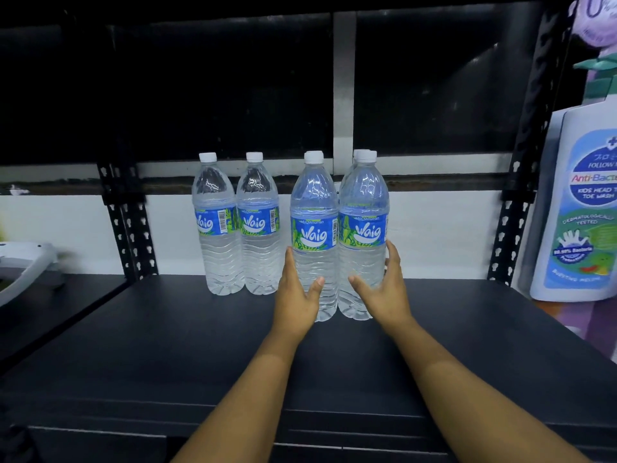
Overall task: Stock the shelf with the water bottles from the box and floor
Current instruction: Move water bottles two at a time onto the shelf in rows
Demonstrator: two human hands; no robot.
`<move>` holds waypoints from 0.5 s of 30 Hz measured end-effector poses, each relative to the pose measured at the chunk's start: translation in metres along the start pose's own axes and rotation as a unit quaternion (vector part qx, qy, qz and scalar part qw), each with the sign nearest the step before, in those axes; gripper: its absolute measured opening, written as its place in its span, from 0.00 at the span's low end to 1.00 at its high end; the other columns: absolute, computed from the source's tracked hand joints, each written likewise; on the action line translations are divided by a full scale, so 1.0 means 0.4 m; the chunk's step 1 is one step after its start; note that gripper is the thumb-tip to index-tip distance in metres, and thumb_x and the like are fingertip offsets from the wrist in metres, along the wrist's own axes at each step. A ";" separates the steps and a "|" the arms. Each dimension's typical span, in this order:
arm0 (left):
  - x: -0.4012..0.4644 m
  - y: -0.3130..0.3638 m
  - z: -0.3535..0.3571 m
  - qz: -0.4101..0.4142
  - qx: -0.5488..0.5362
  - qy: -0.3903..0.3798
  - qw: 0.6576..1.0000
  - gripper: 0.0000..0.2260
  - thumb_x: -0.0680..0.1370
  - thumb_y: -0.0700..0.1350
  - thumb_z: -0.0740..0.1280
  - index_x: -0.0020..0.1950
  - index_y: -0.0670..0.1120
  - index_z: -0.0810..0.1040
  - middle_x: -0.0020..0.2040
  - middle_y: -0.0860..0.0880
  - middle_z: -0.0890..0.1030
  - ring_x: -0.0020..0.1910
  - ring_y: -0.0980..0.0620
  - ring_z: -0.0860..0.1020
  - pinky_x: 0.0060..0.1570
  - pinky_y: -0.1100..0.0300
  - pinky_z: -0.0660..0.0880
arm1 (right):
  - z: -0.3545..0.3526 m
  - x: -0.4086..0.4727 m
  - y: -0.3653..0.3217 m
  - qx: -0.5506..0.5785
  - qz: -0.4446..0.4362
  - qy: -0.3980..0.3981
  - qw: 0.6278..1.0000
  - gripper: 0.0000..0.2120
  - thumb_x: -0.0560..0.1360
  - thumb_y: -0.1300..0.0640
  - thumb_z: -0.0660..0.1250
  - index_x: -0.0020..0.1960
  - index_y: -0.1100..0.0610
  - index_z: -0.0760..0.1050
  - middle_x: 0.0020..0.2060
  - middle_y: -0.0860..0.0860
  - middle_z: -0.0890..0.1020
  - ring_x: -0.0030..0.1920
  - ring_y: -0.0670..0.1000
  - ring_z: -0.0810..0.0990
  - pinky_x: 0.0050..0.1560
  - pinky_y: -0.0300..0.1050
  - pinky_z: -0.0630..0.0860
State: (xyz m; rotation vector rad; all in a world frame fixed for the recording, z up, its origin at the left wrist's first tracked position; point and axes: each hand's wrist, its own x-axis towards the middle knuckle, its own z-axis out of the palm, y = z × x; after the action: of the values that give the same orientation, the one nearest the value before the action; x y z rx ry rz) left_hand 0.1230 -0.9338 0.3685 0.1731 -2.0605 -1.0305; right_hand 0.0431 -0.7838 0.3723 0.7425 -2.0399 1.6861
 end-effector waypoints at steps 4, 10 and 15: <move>0.000 0.004 -0.015 -0.019 0.029 -0.004 0.999 0.43 0.74 0.49 0.73 0.80 0.49 0.48 0.74 0.47 0.64 0.73 0.49 0.63 0.68 0.60 0.61 | -0.007 -0.002 -0.013 -0.026 -0.004 -0.006 1.000 0.43 0.67 0.53 0.77 0.74 0.47 0.55 0.64 0.44 0.72 0.65 0.51 0.72 0.63 0.52 0.72; -0.003 0.014 -0.020 -0.019 0.027 -0.020 0.999 0.42 0.75 0.48 0.72 0.80 0.47 0.48 0.77 0.48 0.63 0.74 0.51 0.63 0.71 0.56 0.63 | -0.019 -0.018 -0.019 -0.024 0.000 -0.031 0.999 0.44 0.69 0.53 0.75 0.76 0.46 0.52 0.67 0.46 0.72 0.67 0.50 0.71 0.64 0.50 0.71; -0.035 0.006 -0.039 -0.023 0.062 -0.066 0.996 0.40 0.76 0.49 0.70 0.80 0.45 0.48 0.78 0.47 0.58 0.76 0.50 0.58 0.73 0.57 0.58 | -0.043 -0.042 -0.022 -0.029 -0.009 -0.065 0.997 0.33 0.73 0.54 0.72 0.72 0.48 0.58 0.64 0.46 0.74 0.63 0.47 0.74 0.63 0.54 0.74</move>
State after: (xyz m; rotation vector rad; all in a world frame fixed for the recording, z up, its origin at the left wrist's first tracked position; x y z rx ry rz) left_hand 0.1440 -0.9354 0.3671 0.2212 -2.2521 -0.9634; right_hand 0.0612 -0.7658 0.3722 0.8680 -2.1533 1.5994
